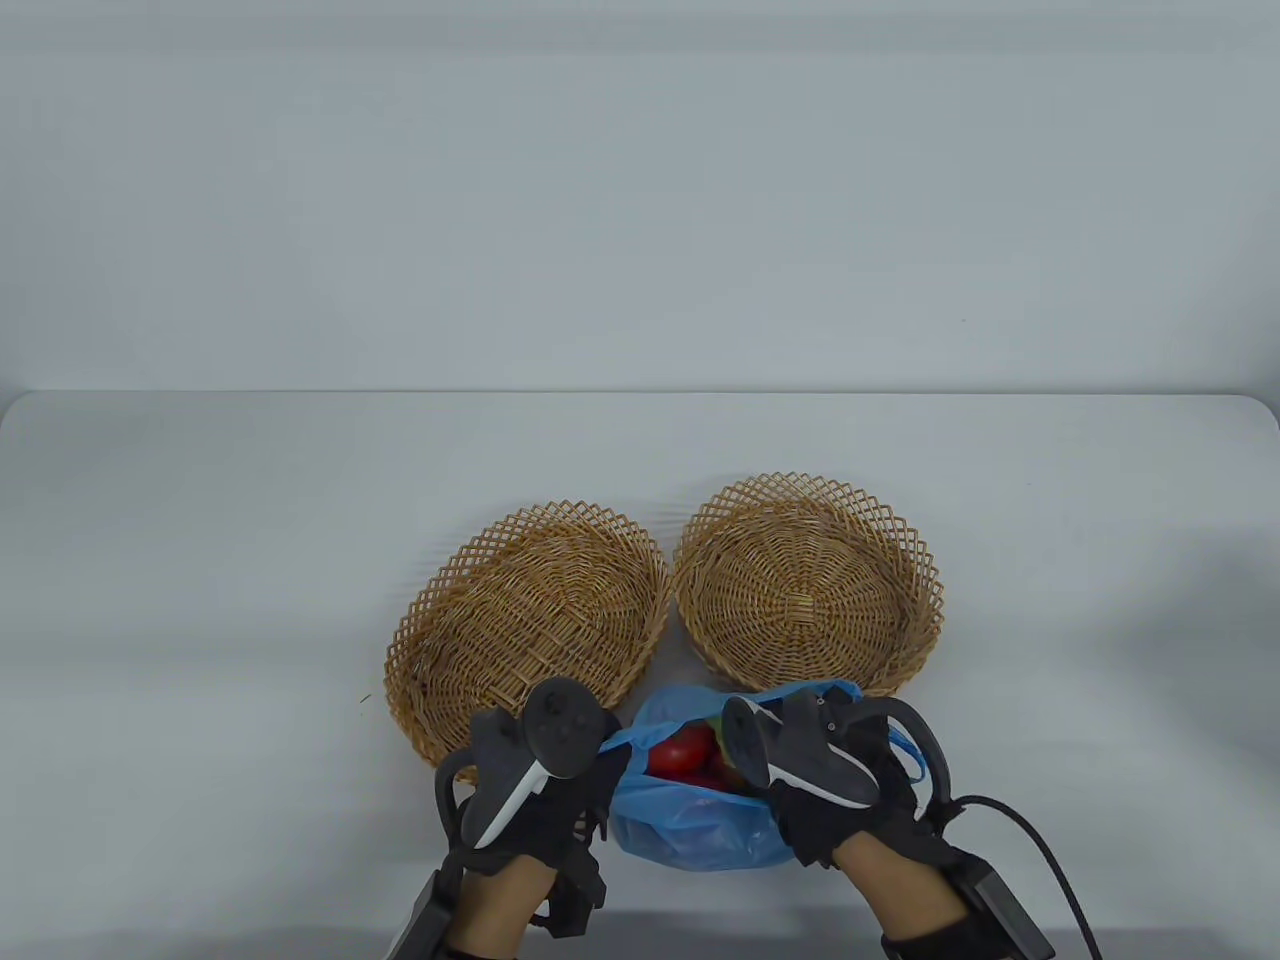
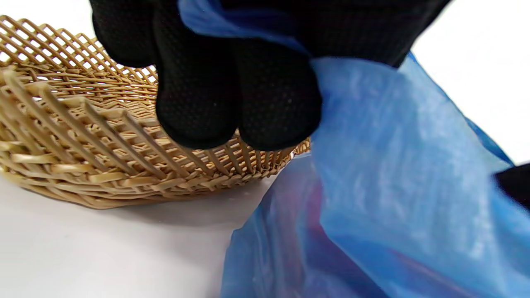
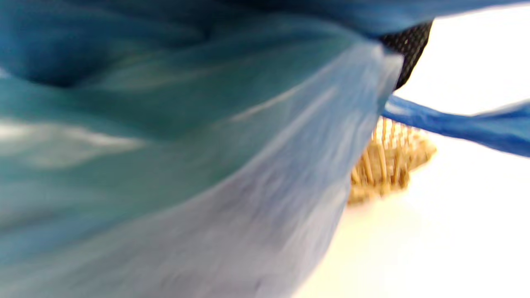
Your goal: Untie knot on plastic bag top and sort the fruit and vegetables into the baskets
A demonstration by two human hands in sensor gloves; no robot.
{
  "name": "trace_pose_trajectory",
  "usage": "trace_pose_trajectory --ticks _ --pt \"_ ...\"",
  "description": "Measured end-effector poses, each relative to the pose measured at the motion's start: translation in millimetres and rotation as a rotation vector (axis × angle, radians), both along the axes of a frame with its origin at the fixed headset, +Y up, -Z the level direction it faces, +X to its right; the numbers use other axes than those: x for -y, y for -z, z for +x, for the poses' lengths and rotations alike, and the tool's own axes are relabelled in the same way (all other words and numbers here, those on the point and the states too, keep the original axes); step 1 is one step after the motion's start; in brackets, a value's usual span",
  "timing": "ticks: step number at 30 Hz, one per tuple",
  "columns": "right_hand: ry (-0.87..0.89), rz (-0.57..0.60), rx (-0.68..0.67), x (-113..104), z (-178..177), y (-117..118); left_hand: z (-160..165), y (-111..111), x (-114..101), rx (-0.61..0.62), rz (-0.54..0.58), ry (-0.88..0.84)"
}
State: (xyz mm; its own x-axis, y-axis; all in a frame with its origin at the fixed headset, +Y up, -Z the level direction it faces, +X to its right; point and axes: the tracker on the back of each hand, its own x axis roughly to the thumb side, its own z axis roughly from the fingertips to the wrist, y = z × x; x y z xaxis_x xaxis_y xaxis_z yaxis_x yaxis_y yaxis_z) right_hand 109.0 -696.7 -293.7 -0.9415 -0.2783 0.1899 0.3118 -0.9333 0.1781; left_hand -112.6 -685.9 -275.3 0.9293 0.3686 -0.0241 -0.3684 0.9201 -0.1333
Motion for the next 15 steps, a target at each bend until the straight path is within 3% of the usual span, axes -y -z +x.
trace_pose_trajectory --ticks 7,15 --pt "-0.017 0.193 -0.087 0 -9 0 0 0 0 -0.003 -0.004 0.0" --pt "0.389 0.256 -0.186 -38 15 -15 -4 1 -1 -0.038 0.0 0.001"
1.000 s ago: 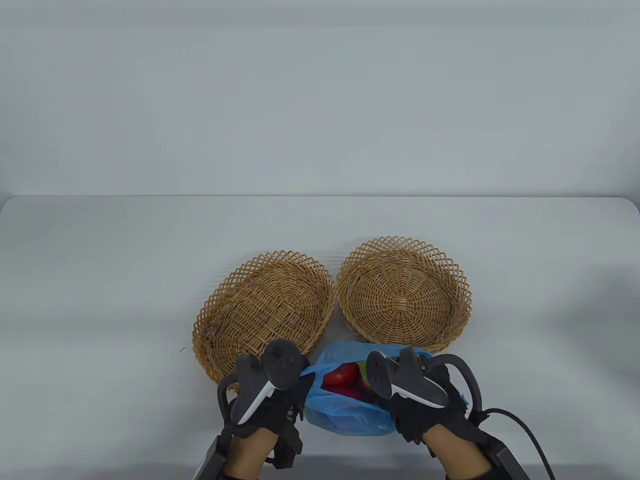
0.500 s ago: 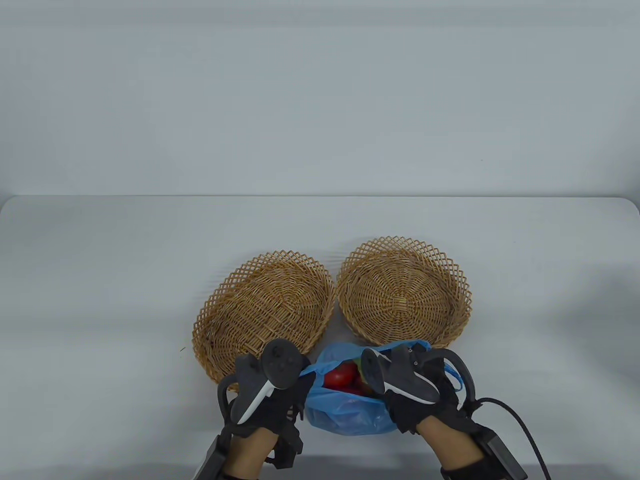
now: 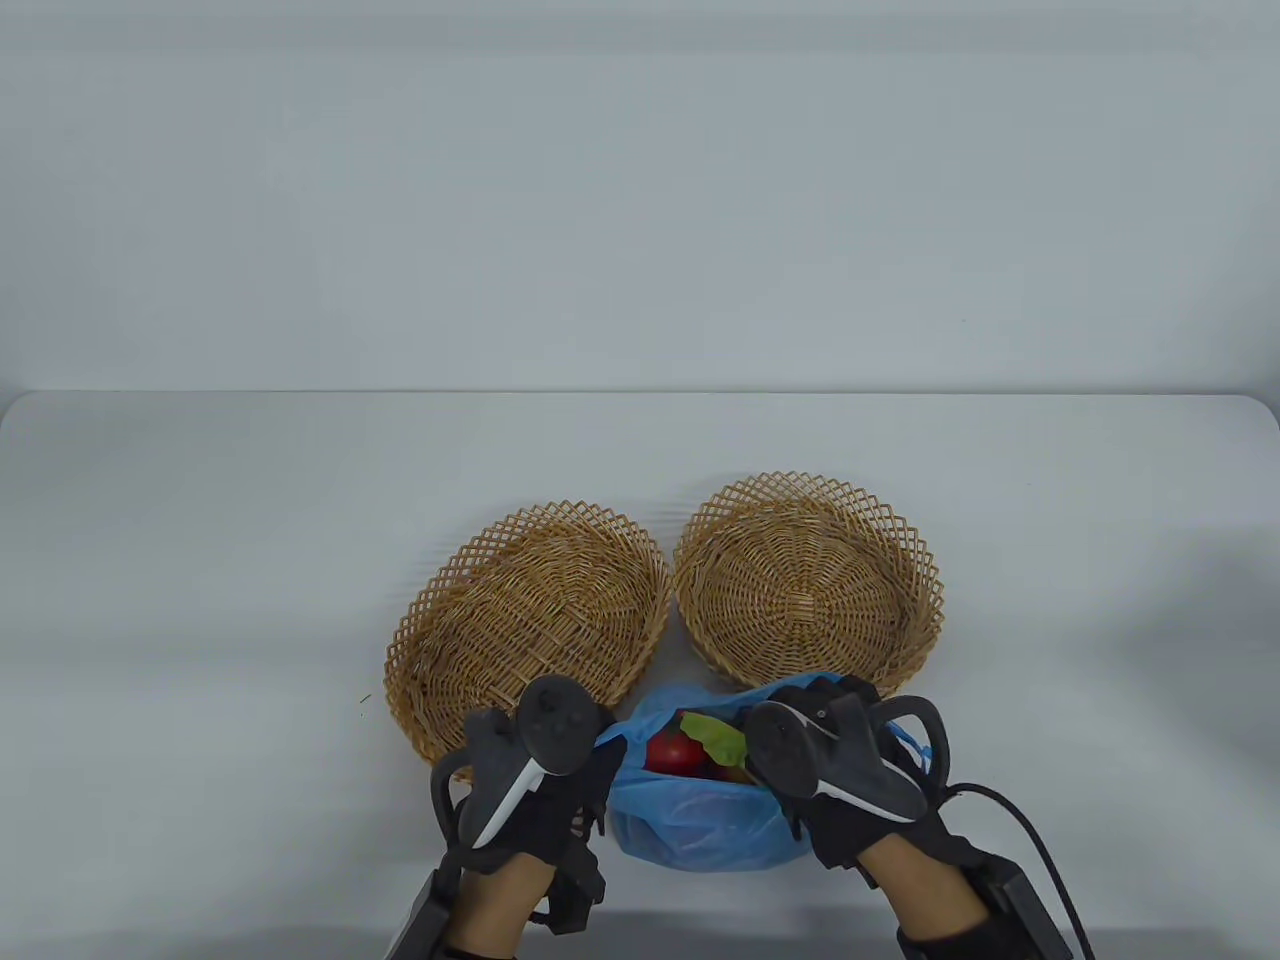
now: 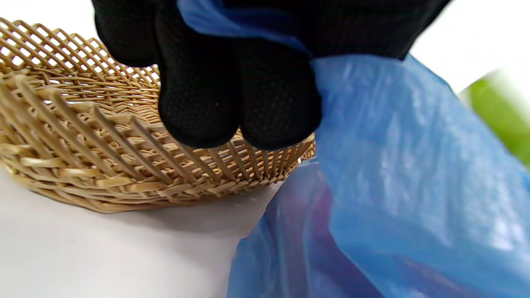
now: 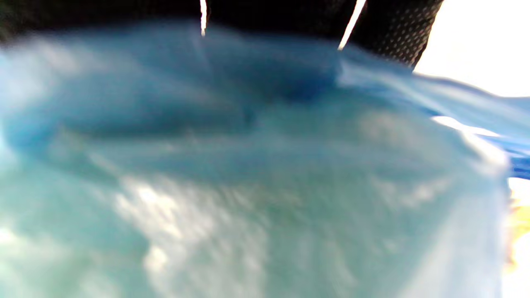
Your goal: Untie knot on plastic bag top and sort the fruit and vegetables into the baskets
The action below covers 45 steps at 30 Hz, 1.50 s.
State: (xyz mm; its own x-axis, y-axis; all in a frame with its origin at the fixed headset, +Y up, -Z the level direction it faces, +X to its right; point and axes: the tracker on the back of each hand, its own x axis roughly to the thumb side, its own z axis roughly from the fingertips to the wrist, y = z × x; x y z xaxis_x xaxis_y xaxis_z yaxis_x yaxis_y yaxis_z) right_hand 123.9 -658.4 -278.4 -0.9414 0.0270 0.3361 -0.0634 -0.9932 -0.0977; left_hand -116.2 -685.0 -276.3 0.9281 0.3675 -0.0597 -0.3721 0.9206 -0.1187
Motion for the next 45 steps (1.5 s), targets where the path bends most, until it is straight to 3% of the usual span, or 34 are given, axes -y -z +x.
trace_pose_trajectory --ticks 4,12,18,21,25,30,33,39,45 --pt "0.229 0.114 -0.025 -18 17 -9 -1 0 0 -0.006 0.004 0.003" --pt "0.936 0.085 -0.017 -40 77 -8 -3 0 0 -0.019 -0.005 -0.004" --pt "1.198 0.138 0.022 -50 114 -9 -3 0 0 -0.01 -0.009 -0.007" --pt "1.185 0.298 0.136 -57 133 -14 -2 0 -1 -0.007 -0.001 -0.006" --pt "0.928 0.498 0.328 -78 146 -17 -2 0 -1 -0.007 -0.002 -0.013" --pt "0.518 0.507 0.417 -88 131 10 0 0 -2 0.005 -0.005 -0.01" --pt "0.331 0.441 0.442 -71 118 37 2 0 -3 0.013 0.003 -0.01" --pt "0.131 0.307 0.469 -13 100 80 2 0 -3 0.016 -0.001 -0.011" --pt "0.179 0.298 0.478 5 90 88 7 -2 -5 0.037 0.014 -0.002"
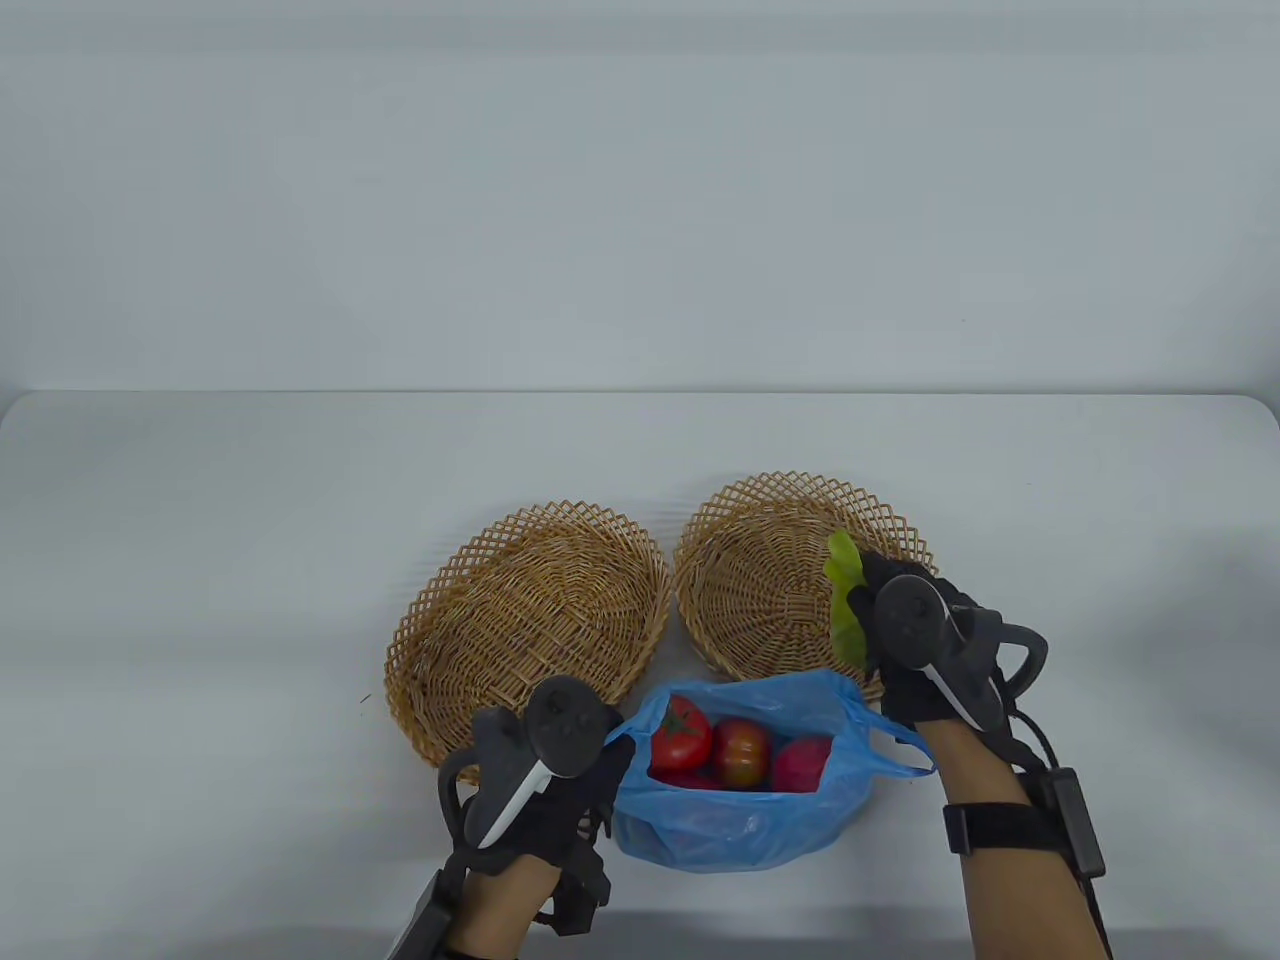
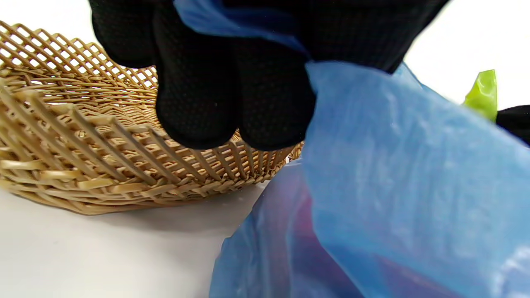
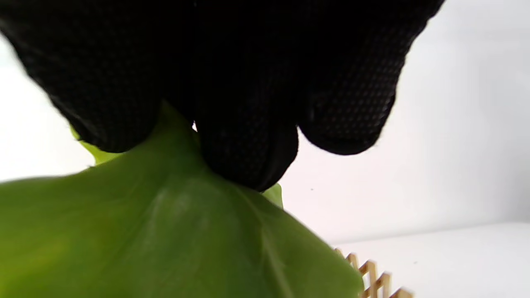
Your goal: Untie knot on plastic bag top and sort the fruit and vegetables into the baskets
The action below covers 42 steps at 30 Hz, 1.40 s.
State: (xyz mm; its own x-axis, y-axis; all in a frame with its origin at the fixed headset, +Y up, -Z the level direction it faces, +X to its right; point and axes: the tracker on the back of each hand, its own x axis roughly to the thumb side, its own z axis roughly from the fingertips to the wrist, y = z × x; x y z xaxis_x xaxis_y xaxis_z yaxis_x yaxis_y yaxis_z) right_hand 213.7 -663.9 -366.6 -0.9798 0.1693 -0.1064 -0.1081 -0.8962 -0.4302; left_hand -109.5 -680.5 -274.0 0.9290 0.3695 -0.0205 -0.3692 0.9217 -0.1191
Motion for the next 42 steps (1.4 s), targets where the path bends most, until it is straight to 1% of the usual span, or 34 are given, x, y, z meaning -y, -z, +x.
trace_pose_trajectory --ticks 6,11,13,14,16,19,20,23,24,26,28,30,31,33,35,36,37,39,40,42 --pt "0.014 -0.126 -0.027 19 -5 9 0 0 0 0.0 -0.002 -0.002" --pt "0.087 -0.303 -0.104 30 -4 16 -1 0 0 -0.004 0.0 -0.004" --pt "0.095 -0.313 -0.109 31 -3 16 -1 1 1 -0.004 -0.007 -0.005" --pt "0.078 -0.293 -0.099 31 -1 15 -1 1 1 -0.004 -0.008 -0.004" --pt "0.043 -0.259 -0.085 25 3 13 -2 0 0 -0.005 -0.004 -0.002" --pt "0.053 -0.212 -0.088 12 8 8 -2 0 0 -0.006 -0.004 -0.007" --pt "0.067 -0.199 -0.106 2 9 3 -2 0 0 -0.005 -0.001 -0.008" --pt "0.097 -0.122 -0.171 -31 5 -18 -2 0 0 -0.002 0.003 -0.012" --pt "0.096 -0.103 -0.187 -37 3 -23 -2 0 0 -0.001 0.003 -0.012" --pt "0.072 -0.052 -0.259 -57 -9 -43 -1 0 0 0.003 0.006 -0.011" --pt "0.018 -0.025 -0.343 -70 -27 -63 -1 -1 0 0.008 0.009 -0.013" --pt "-0.048 -0.04 -0.448 -72 -49 -79 -1 -1 0 0.008 0.012 -0.013" --pt "-0.092 -0.069 -0.498 -69 -64 -88 -2 -1 0 0.009 0.016 -0.013" --pt "-0.175 -0.131 -0.574 -60 -88 -97 -2 -2 0 0.009 0.021 -0.016" --pt "-0.267 -0.188 -0.599 -45 -109 -101 -2 -2 0 0.008 0.021 -0.017" --pt "-0.328 -0.22 -0.607 -34 -118 -101 -2 -2 0 0.007 0.019 -0.017" --pt "-0.387 -0.26 -0.602 -23 -124 -99 -2 -2 0 0.005 0.018 -0.016" --pt "-0.451 -0.323 -0.59 -7 -128 -94 -2 -2 0 0.003 0.018 -0.013" --pt "-0.479 -0.392 -0.586 1 -129 -91 -2 -2 0 0.003 0.016 -0.012" --pt "-0.502 -0.498 -0.586 10 -128 -87 -2 -2 0 0.005 0.012 -0.012"
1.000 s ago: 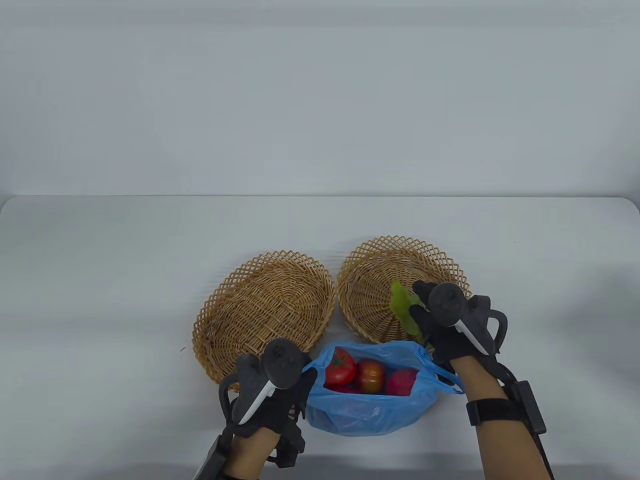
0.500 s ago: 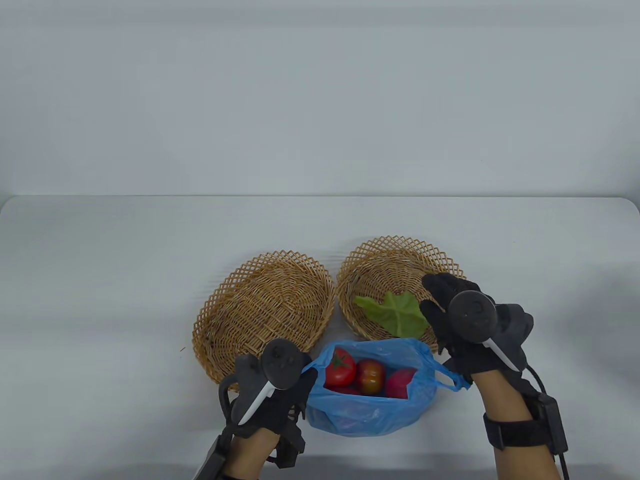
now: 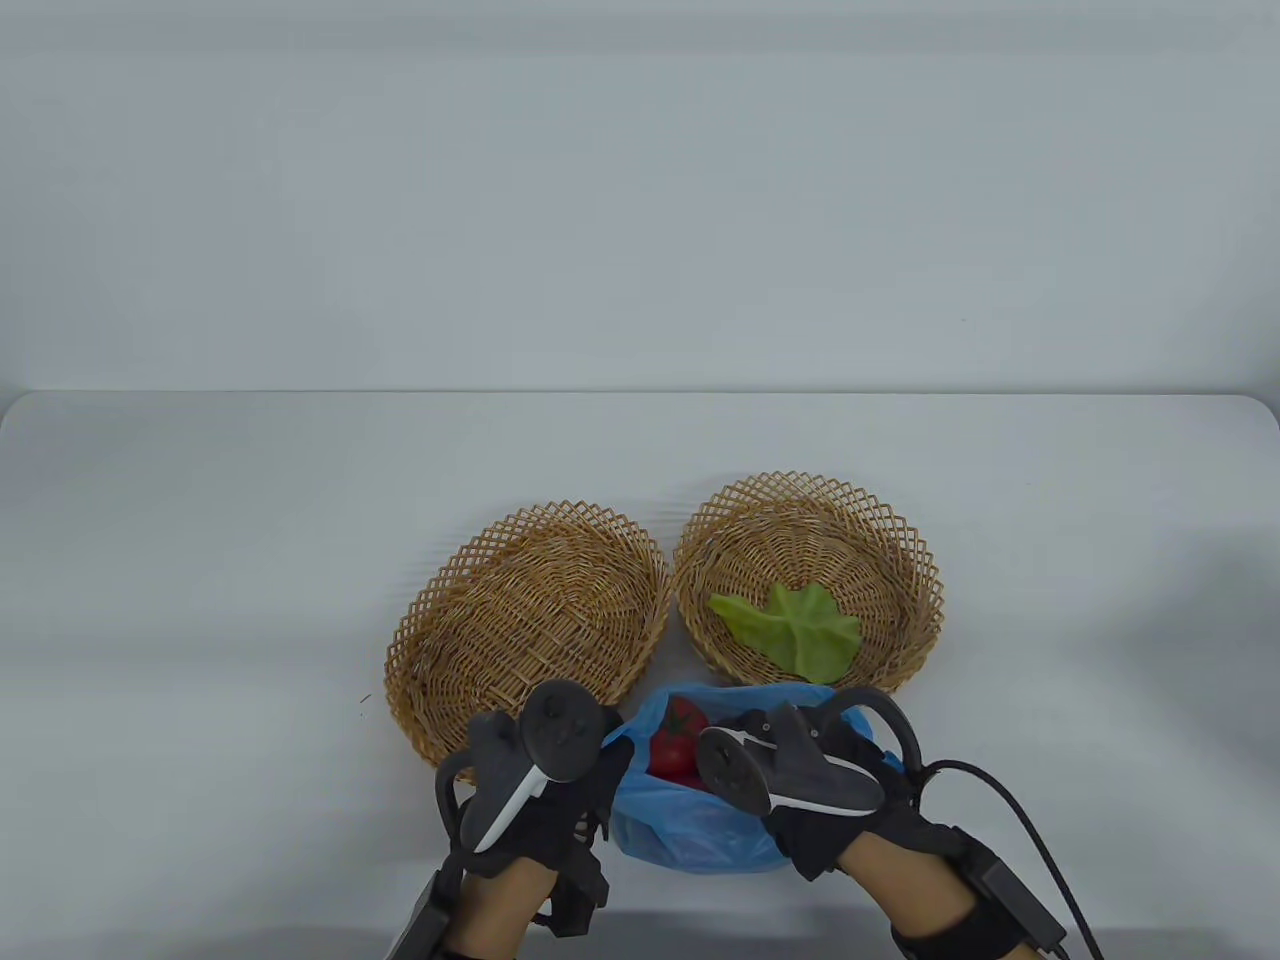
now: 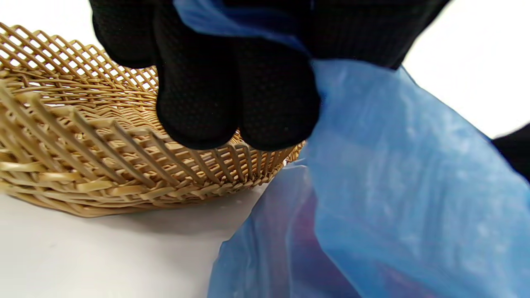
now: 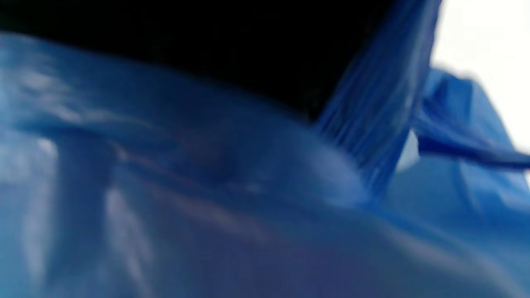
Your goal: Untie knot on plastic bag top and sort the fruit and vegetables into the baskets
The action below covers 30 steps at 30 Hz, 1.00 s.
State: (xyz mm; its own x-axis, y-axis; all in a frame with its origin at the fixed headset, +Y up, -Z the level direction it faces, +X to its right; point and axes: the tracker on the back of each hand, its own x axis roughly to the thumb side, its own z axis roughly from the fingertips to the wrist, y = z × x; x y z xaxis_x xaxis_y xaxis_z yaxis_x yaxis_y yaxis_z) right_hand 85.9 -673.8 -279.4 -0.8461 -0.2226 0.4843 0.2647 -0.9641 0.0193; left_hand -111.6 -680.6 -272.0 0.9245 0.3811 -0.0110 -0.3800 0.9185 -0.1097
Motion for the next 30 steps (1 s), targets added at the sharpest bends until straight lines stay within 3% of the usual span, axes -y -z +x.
trace_pose_trajectory --ticks 3,12,16,25,30 --pt "-0.06 -0.1 0.011 9 -2 1 1 0 0 0.006 -0.006 0.005" --pt "-0.144 -0.095 0.06 7 1 -1 2 0 1 0.026 -0.022 0.018" --pt "-0.185 -0.146 0.077 18 0 2 4 0 2 0.038 -0.036 0.02" --pt "-0.043 -0.013 0.087 30 4 14 4 1 2 0.027 -0.03 0.023" --pt "-0.061 -0.034 0.094 38 0 16 4 2 3 0.027 -0.043 0.025"
